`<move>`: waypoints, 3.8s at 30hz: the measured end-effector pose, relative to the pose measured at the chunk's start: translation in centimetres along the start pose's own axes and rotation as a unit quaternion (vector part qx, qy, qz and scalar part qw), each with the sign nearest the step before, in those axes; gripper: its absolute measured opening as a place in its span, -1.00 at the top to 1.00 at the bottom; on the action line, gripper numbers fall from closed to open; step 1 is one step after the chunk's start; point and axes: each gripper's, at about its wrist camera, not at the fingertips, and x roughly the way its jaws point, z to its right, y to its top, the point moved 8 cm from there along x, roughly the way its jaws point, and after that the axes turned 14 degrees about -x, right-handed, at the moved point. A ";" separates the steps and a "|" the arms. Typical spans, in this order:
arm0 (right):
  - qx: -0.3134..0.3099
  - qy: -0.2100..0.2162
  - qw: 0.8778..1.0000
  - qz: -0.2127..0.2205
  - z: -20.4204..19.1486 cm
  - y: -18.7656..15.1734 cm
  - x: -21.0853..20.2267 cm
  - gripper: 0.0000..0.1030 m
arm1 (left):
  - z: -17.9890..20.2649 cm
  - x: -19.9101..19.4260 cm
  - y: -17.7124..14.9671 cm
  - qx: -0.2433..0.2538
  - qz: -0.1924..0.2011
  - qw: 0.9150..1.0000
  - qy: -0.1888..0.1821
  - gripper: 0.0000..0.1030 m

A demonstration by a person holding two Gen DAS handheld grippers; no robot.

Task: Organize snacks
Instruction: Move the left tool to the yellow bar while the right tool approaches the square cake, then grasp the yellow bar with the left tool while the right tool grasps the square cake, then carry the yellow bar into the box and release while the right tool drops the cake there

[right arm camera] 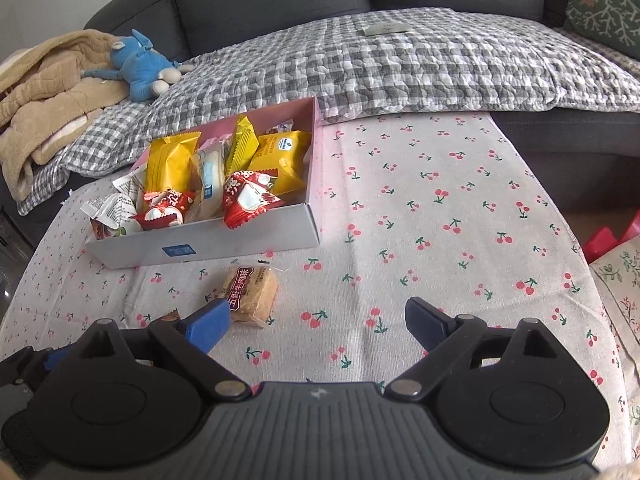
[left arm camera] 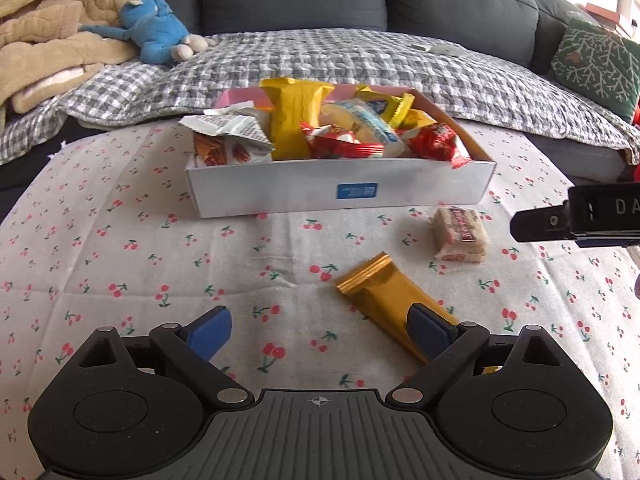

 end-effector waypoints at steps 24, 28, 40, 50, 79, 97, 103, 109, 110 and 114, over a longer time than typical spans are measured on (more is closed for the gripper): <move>0.003 -0.003 1.000 -0.011 -0.3 0.2 0.9 -0.82 | 5.9 1.5 -1.9 0.052 -0.003 0.998 -0.027 -0.92; -0.007 -0.005 1.000 -0.014 -0.5 0.2 1.0 -0.82 | 5.1 1.2 -2.0 0.059 0.007 0.998 -0.027 -0.92; -0.046 -0.014 0.999 -0.015 -1.4 -0.4 1.7 -0.83 | -2.1 1.1 -0.5 -0.012 -0.006 1.000 -0.021 -0.82; -0.082 0.028 0.996 0.002 -3.9 0.2 3.1 -0.75 | -1.3 1.2 0.0 0.033 -0.003 0.996 -0.082 -0.33; -0.073 0.052 0.995 0.032 -5.4 1.8 2.3 0.39 | -1.4 0.1 1.8 -0.008 -0.022 0.995 -0.092 0.47; 0.029 0.098 0.992 0.078 -1.5 8.7 2.2 0.39 | 3.1 0.1 11.5 -0.008 0.007 0.995 -0.103 0.47; 0.039 0.098 0.992 0.071 -0.1 10.3 4.7 0.39 | 4.7 3.5 14.4 -0.014 -0.011 0.996 -0.087 0.47; 0.067 0.134 0.985 0.086 0.7 12.4 6.8 0.39 | 5.7 7.0 16.9 -0.022 -0.031 0.997 -0.068 0.47; 0.074 0.135 0.984 0.085 0.9 12.6 7.2 0.38 | 5.8 7.4 17.3 -0.023 -0.035 0.997 -0.067 0.47; 0.098 0.149 0.980 0.087 1.4 13.4 8.2 0.38 | 6.6 9.3 18.4 -0.025 -0.045 0.997 -0.066 0.46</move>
